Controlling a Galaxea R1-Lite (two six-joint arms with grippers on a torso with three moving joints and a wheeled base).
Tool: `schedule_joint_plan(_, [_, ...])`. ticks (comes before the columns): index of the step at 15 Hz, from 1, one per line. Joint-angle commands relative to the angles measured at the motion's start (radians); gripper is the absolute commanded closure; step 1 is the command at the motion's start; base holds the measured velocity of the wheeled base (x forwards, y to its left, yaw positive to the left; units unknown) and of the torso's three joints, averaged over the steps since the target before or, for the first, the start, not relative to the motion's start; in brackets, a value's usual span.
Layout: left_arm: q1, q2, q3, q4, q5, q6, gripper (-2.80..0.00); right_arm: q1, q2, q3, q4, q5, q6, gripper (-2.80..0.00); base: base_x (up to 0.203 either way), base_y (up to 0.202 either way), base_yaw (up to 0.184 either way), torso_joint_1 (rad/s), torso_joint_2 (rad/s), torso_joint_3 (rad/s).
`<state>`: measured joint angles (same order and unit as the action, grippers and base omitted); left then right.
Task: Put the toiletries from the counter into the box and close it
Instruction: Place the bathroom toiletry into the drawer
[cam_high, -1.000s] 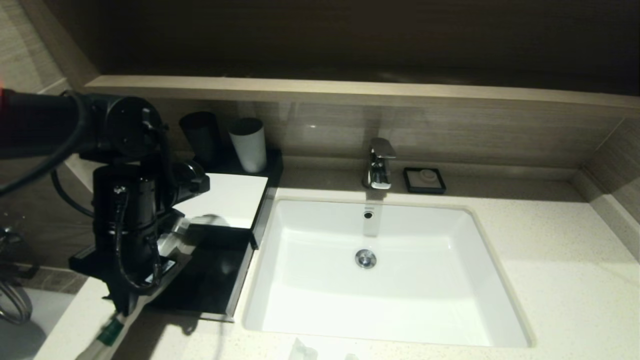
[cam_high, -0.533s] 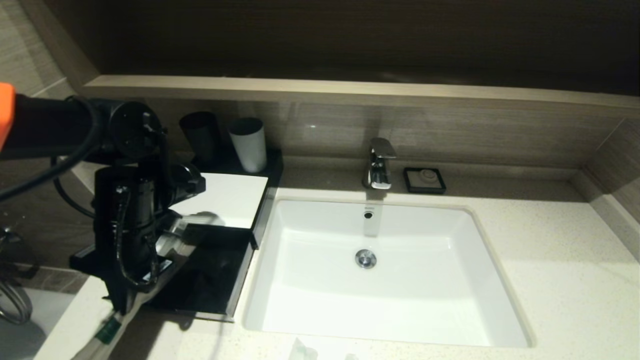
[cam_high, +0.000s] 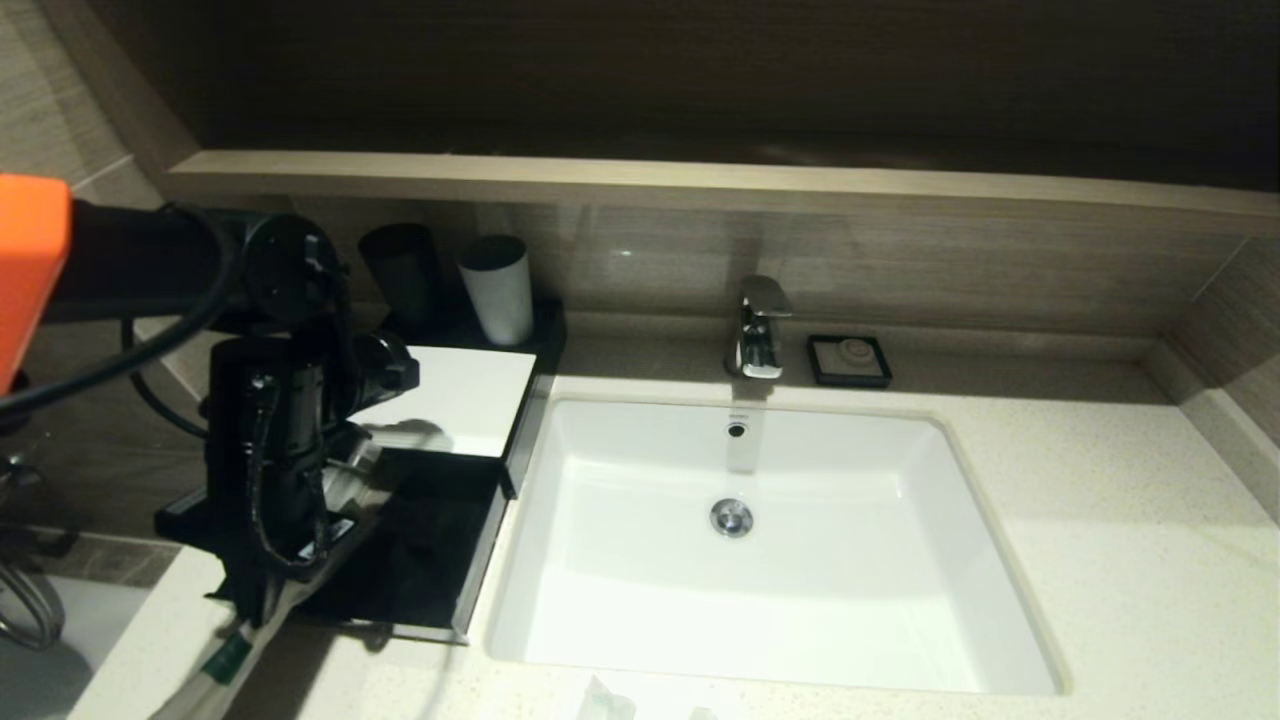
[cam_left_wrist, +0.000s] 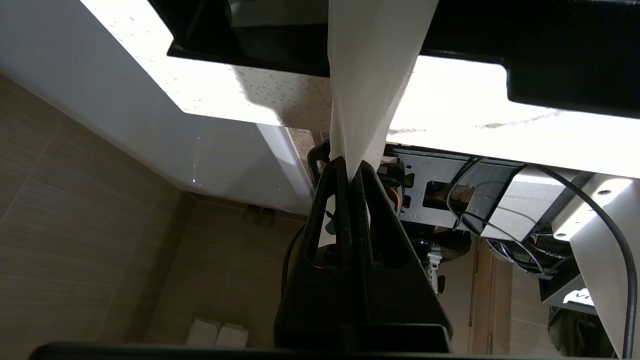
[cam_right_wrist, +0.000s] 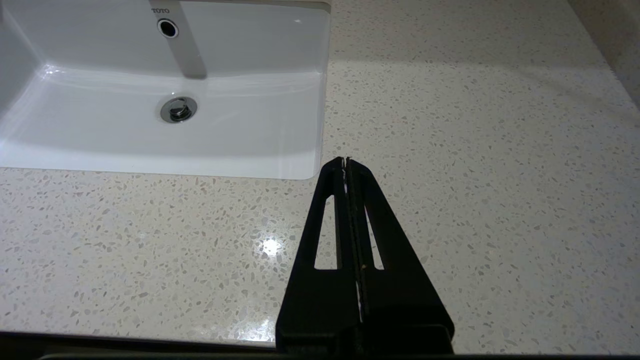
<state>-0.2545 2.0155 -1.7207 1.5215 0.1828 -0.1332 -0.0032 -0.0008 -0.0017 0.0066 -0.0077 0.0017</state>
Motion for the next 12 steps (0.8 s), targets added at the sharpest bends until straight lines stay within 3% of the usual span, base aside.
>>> schedule_joint_plan(1, [0.000,0.018,-0.011,0.009,0.000,-0.002,0.00,0.000,-0.001,0.000,0.000,0.000,0.000,0.00,0.000,0.000,0.000,0.000,0.00,0.000])
schedule_joint_plan(12, [0.010,0.073,-0.110,0.009,-0.007,-0.005,0.00,0.000,-0.001,0.000,0.000,0.000,0.000,0.00,0.000,0.000,0.000,0.000,0.00,0.000])
